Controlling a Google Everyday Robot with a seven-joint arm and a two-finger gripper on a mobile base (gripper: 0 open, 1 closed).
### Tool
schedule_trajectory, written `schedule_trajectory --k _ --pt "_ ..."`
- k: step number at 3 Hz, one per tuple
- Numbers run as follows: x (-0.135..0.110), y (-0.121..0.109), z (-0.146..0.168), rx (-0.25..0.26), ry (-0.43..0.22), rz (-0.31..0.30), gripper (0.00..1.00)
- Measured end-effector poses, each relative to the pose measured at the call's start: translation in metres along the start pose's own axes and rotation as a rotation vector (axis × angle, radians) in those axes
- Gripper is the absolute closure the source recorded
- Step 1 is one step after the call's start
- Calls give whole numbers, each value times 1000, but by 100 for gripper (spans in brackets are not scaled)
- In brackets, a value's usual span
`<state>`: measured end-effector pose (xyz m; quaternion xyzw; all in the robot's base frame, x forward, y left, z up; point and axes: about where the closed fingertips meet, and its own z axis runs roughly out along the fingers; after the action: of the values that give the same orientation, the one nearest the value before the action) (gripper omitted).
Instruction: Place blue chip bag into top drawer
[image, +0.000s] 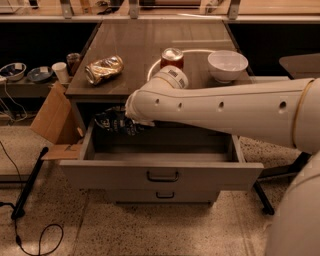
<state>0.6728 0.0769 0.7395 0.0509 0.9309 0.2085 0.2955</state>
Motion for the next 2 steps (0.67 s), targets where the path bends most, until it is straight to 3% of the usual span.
schedule_trajectory --k 2 --pt "0 -9 -2 13 -38 -8 52"
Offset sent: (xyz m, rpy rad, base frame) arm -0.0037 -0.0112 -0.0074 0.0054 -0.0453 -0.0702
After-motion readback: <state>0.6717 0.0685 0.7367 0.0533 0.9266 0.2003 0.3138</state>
